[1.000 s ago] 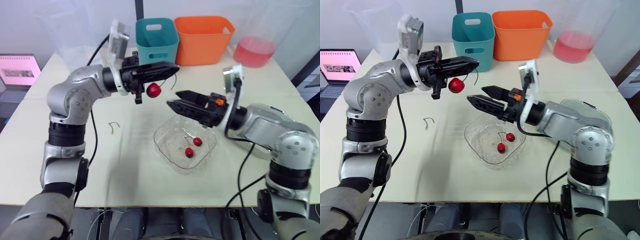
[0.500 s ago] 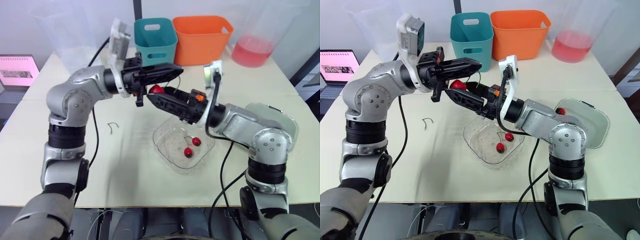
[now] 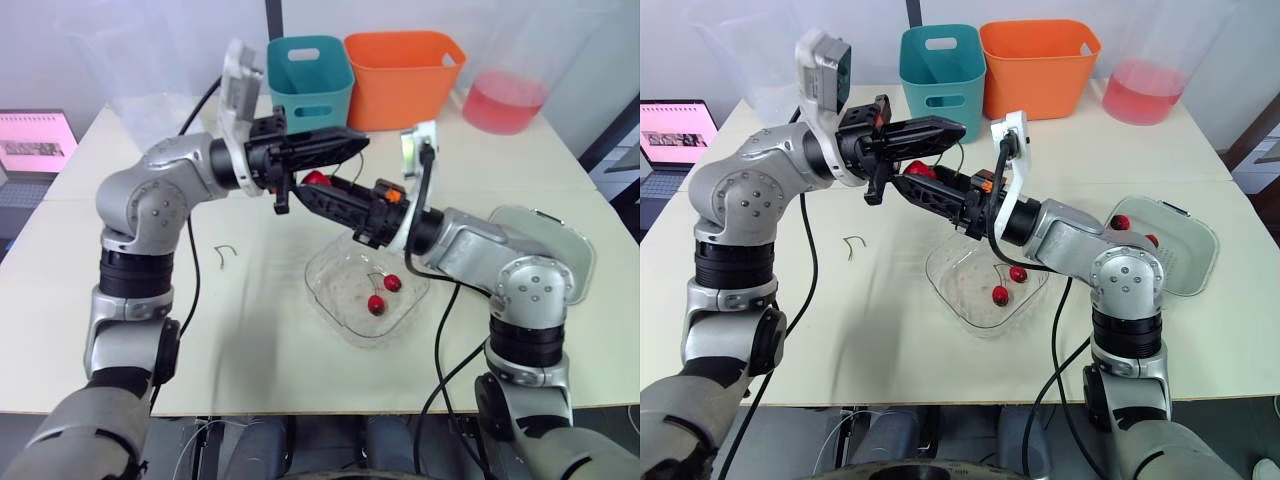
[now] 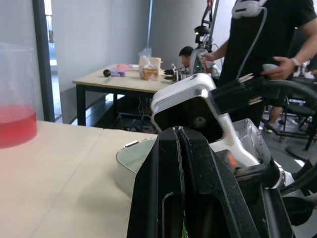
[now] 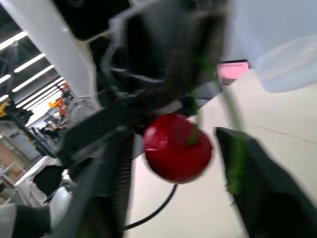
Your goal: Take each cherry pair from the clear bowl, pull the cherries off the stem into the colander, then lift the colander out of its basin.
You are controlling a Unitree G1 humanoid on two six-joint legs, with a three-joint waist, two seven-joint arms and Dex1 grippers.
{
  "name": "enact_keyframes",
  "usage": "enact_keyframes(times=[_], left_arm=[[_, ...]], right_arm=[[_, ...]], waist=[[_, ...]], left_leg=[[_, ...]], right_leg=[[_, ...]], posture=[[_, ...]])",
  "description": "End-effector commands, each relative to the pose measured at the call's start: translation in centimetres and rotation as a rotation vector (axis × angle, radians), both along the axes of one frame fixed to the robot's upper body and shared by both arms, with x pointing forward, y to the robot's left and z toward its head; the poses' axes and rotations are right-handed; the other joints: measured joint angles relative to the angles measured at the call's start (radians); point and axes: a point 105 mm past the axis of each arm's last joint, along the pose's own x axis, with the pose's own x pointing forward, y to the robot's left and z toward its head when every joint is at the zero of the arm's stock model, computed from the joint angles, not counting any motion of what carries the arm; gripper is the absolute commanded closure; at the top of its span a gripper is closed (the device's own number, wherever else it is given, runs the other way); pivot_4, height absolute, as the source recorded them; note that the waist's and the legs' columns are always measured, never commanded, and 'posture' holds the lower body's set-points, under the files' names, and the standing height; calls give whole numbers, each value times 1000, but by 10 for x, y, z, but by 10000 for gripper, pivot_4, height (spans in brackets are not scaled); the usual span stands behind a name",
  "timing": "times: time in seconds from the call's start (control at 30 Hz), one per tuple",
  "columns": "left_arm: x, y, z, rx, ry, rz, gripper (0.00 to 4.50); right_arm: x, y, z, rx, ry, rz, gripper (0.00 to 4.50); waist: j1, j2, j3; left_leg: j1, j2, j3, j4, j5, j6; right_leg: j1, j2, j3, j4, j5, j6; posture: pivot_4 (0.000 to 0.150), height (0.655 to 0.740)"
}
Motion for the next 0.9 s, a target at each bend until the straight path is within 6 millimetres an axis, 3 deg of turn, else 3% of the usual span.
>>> enact_keyframes(times=[0.03, 0.37, 0.6, 0.67, 0.8, 0.9], left_arm=[[-6, 3, 10, -13, -53, -9, 45000], [-3, 4, 16, -20, -75, 0, 45000], [-4, 4, 14, -17, -72, -3, 45000], [-3, 4, 14, -15, -71, 1, 45000], [-2, 6, 13, -11, -70, 9, 45000], [-2, 6, 12, -11, -69, 9, 45000]], right_arm=[[-3, -1, 7, 16, -31, -7, 22924], [-6, -3, -28, -138, -4, -12, 22924], [-5, -7, -20, -60, 5, -24, 22924], [-6, -9, -15, -24, 4, -15, 17675], [-9, -11, -8, 14, 2, 0, 192], [-7, -10, -3, 35, 2, -4, 192]], waist=[[0, 0, 0], [1, 0, 0], [0, 0, 0], [1, 0, 0], [1, 0, 0], [0, 0, 0]], left_leg=[[0, 0, 0, 0, 0, 0], [0, 0, 0, 0, 0, 1], [0, 0, 0, 0, 0, 1], [0, 0, 0, 0, 0, 1], [0, 0, 0, 0, 0, 1], [0, 0, 0, 0, 0, 1]], right_leg=[[0, 0, 0, 0, 0, 0], [0, 0, 0, 0, 0, 0], [0, 0, 0, 0, 0, 0], [0, 0, 0, 0, 0, 0], [0, 0, 0, 0, 0, 0], [0, 0, 0, 0, 0, 0]], posture=[[1500, 7400], [1500, 7400], [1500, 7400], [1500, 7400], [1500, 7400], [1500, 7400]])
